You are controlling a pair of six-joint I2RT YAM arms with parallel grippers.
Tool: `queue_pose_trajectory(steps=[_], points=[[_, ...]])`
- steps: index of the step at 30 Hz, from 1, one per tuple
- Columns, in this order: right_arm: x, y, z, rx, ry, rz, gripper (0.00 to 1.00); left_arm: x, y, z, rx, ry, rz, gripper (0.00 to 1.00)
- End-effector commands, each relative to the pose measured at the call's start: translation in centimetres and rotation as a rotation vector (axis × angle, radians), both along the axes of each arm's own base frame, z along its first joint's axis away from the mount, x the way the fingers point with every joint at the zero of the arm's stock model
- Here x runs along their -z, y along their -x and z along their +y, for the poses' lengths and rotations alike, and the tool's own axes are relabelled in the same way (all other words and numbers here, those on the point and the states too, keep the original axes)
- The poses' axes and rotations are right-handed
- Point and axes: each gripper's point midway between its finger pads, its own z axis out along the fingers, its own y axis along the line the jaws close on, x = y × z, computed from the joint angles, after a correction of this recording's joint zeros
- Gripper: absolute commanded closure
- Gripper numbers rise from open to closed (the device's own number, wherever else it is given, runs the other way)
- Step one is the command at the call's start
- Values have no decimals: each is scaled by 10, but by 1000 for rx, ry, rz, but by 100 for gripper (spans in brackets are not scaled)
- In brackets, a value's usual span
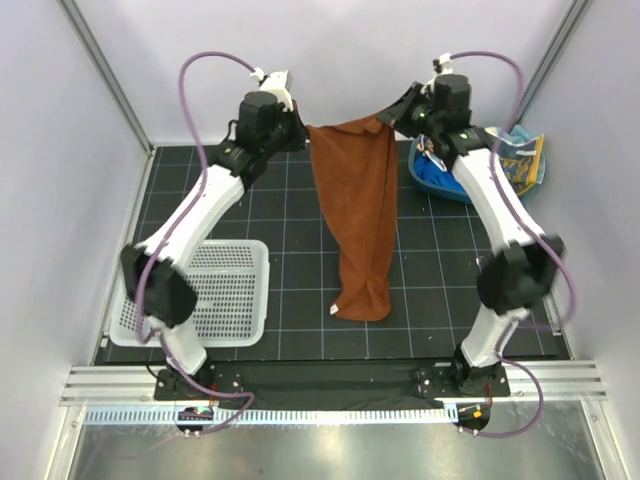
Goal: Fold and stack the towels
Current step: Move the towel to the center of the board
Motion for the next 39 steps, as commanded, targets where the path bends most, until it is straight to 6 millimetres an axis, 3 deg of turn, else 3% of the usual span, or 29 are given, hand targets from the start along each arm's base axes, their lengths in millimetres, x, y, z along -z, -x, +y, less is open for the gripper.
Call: queue_pose_trajectory(steps=[1, 2, 3, 4, 5, 8, 9, 10, 11, 12, 13, 14, 15, 16, 18, 19, 20, 21, 22, 24, 26, 27, 29, 31, 35, 39], points=[[-2, -60, 3, -58, -73, -56, 99, -16, -54, 12, -43, 110, -14, 100], [8, -73, 4, -65, -87, -41, 99, -9, -73, 24, -70, 119, 4, 100], [-2, -79, 7, -99, -123, -57, 99, -1, -87, 16, -27, 138, 30, 100], [17, -94, 7, -106, -133, -28, 99, 5, -95, 15, -18, 154, 49, 100], [15, -95, 10, -123, -138, -37, 99, 11, -99, 14, -8, 152, 60, 100], [1, -86, 9, -137, -133, -77, 99, 6, -88, 7, 46, 155, 58, 100], [7, -80, 8, -138, -132, -71, 99, -12, -74, 5, 66, 164, 32, 100], [-14, -65, 5, -140, -134, -106, 99, -1, -65, 5, 70, 150, 56, 100], [-6, -55, 5, -144, -131, -84, 99, -4, -55, 5, 79, 141, 48, 100], [-13, -45, 4, -148, -132, -103, 99, -27, -33, 3, 95, 149, 9, 100], [-17, -36, 2, -149, -127, -112, 99, -17, -20, 3, 102, 133, 33, 100], [-31, -12, -2, -150, -122, -138, 99, -20, -7, 2, 114, 121, 20, 100], [-35, -1, -3, -152, -121, -147, 99, -25, 9, -6, 141, 116, 10, 100], [-44, 13, -3, -159, -121, -163, 99, -34, 33, -2, 150, 114, -9, 100], [-62, 51, -7, -171, -119, -199, 99, -45, 60, -1, 174, 109, -34, 100], [-67, 63, -8, -178, -118, -211, 99, -65, 85, 0, 199, 125, -78, 100], [-65, 74, -7, -184, -116, -206, 99, -61, 99, 1, 212, 123, -69, 100], [-87, 102, -9, -194, -119, -257, 99, -67, 111, 2, 224, 126, -80, 100], [-93, 114, -10, -198, -119, -268, 99, -89, 137, 8, 247, 152, -130, 100], [-113, 150, -15, -198, -121, -316, 99, -93, 161, 10, 278, 162, -137, 100], [-126, 174, -19, -194, -127, -350, 99, -113, 195, 17, 332, 198, -184, 100], [-137, 196, -23, -198, -137, -377, 99, -118, 207, 20, 349, 212, -187, 100], [-147, 215, -25, -204, -149, -399, 99, -135, 231, 29, 379, 241, -228, 100], [-160, 241, -29, -212, -168, -433, 99, -142, 245, 33, 404, 266, -237, 100], [-171, 271, -33, -220, -191, -458, 99, -156, 269, 44, 433, 305, -270, 100], [-164, 276, -32, -230, -210, -439, 99, -150, 260, 49, 370, 304, -259, 100]])
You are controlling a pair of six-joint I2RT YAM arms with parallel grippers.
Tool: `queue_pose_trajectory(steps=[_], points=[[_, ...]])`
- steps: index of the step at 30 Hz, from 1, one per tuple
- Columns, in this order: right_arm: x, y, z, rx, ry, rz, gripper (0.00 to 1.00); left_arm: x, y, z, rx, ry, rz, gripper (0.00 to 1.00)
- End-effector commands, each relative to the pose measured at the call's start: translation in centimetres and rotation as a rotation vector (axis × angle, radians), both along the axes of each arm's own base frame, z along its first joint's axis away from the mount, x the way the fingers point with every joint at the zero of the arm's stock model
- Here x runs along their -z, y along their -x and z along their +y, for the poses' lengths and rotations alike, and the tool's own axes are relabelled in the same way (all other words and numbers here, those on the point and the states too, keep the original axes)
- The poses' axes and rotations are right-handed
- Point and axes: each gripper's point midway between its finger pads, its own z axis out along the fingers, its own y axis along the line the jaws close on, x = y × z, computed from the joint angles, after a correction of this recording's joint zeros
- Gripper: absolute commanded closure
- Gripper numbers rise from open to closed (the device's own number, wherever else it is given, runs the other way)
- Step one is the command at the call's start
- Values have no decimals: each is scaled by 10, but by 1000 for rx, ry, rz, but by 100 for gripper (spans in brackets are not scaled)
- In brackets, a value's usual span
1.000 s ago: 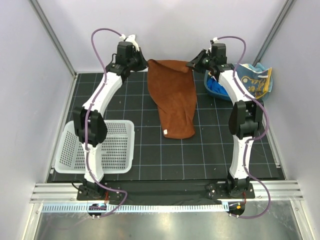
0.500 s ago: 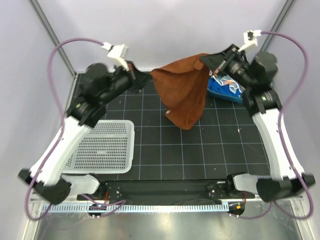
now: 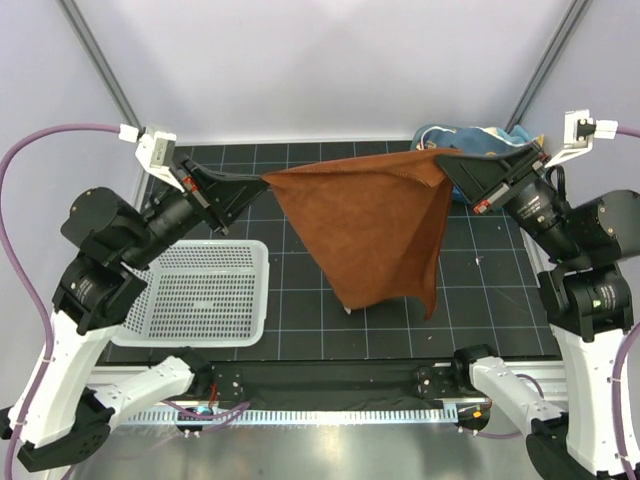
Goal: Fold and stack the towels
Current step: Move the towel to the center of the board
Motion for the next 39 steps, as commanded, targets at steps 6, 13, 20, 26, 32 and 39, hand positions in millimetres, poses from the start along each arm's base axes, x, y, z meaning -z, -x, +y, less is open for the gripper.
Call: queue_pose_trajectory(steps=[6, 13, 20, 26, 32, 39], points=[[44, -36, 4, 18, 1, 128, 99, 32, -47, -6, -129, -55, 91, 100], [116, -139, 6, 134, 98, 268, 99, 98, -152, -29, -268, -185, 238, 100], [196, -273, 27, 155, 153, 395, 99, 179, -275, -25, -362, -231, 408, 100], [274, -372, 42, 147, 191, 527, 99, 228, -364, -16, -421, -252, 501, 100], [300, -408, 50, 130, 221, 569, 50, 282, -406, -11, -447, -271, 597, 58], [285, -399, 42, 160, 267, 580, 19, 271, -398, -5, -468, -259, 606, 27]])
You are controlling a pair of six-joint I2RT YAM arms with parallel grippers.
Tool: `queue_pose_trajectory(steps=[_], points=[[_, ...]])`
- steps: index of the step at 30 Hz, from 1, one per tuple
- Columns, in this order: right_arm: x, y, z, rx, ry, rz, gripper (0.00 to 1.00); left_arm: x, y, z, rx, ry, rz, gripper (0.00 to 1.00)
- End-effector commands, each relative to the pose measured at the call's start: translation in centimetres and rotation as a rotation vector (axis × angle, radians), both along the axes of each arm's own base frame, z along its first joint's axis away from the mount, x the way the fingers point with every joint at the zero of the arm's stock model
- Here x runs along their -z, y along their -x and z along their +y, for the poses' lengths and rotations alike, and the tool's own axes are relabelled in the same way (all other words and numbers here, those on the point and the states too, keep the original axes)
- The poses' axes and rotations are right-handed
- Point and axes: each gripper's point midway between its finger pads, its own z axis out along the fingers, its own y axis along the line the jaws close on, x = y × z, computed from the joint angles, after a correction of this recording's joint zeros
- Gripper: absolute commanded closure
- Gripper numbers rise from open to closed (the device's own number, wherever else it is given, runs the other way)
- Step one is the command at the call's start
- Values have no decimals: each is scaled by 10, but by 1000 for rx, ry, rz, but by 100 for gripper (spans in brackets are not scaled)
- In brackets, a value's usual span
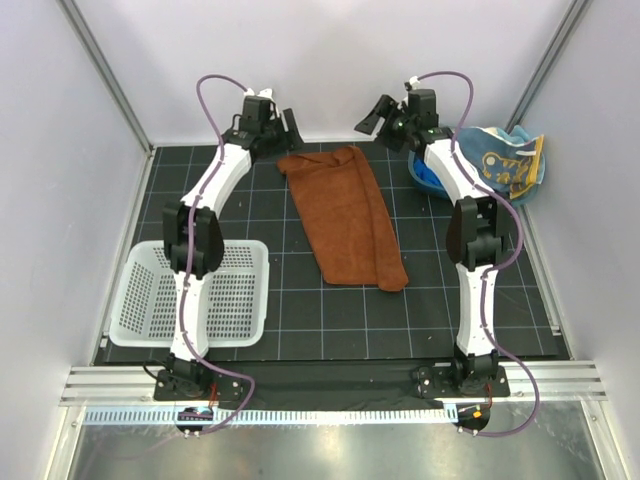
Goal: Fold and stack the towels
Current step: Move the towel to the center of the board, then flatten out the crumpled towel
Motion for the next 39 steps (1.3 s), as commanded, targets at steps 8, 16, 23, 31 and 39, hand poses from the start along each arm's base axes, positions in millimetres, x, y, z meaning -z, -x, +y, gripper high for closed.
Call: queue_pose_trajectory(steps=[8, 16, 23, 31, 39], points=[[-43, 109, -19, 68, 291, 4, 39, -53, 97, -36, -23, 62, 11, 37], [36, 246, -36, 88, 528, 110, 56, 19, 224, -74, -77, -18, 194, 48], [77, 312, -57, 67, 586, 153, 57, 71, 294, -89, -83, -85, 236, 41], [99, 331, -47, 7, 653, 169, 57, 103, 308, -102, -57, -98, 272, 38], [125, 328, -45, 0, 722, 222, 58, 126, 306, -105, -54, -126, 291, 39]])
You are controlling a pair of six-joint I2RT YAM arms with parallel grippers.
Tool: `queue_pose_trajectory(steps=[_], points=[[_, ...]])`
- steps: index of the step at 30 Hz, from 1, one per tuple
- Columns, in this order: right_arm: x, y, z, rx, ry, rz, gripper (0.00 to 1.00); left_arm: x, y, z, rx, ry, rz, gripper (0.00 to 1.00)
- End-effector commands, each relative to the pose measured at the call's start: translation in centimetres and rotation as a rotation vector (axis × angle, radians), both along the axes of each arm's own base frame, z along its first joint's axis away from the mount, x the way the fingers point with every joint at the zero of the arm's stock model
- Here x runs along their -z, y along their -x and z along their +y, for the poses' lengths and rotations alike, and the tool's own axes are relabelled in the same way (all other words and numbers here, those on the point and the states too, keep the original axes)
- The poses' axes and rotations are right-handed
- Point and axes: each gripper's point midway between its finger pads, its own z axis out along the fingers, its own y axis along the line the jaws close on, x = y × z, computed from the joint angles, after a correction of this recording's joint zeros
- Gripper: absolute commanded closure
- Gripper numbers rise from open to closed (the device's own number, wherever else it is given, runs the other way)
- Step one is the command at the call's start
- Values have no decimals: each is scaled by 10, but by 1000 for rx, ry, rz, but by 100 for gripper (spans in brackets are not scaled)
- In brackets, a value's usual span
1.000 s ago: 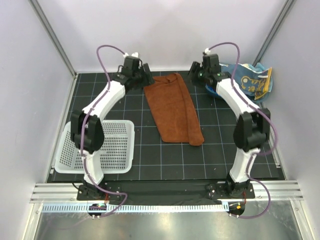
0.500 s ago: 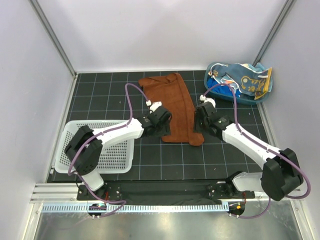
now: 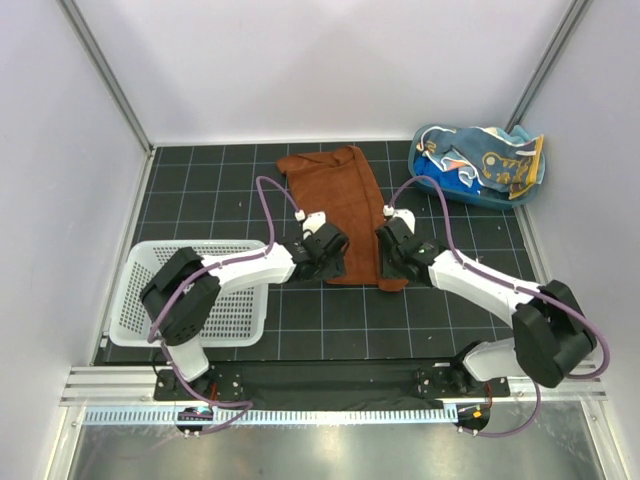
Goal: Fold and stack the towels
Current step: Flatten out the crumpled towel
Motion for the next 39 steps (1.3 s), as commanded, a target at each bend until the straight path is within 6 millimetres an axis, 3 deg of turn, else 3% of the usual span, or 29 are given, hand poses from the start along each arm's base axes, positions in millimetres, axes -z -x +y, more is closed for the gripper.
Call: queue_pose_trajectory(steps=[1, 7, 14, 18, 19, 21, 23, 27, 34, 39], points=[[0, -10, 2, 12, 21, -33, 59, 4, -9, -5, -21, 6, -34, 39], [13, -10, 1, 16, 57, -2, 61, 16, -11, -5, -12, -12, -32, 38], [16, -12, 2, 8, 80, 18, 81, 16, -17, -16, 21, 2, -51, 40], [17, -12, 3, 6, 81, 28, 87, 14, -19, -17, 32, 0, -58, 49], [16, -12, 3, 7, 82, 28, 87, 13, -19, -17, 36, -2, -63, 54], [13, -11, 3, 5, 79, 27, 76, 11, -20, -16, 39, -2, -67, 58], [8, -12, 6, 3, 59, 15, 66, 10, -20, -18, 52, 5, -63, 71], [1, -10, 10, -10, 57, 9, 62, 3, -20, -23, 73, 26, -60, 88], [-9, -6, 24, -69, 53, -1, 51, -28, -20, -21, 79, 67, -53, 94], [5, -3, 25, -88, 99, 38, 51, -38, -21, -18, 69, 103, -37, 93]])
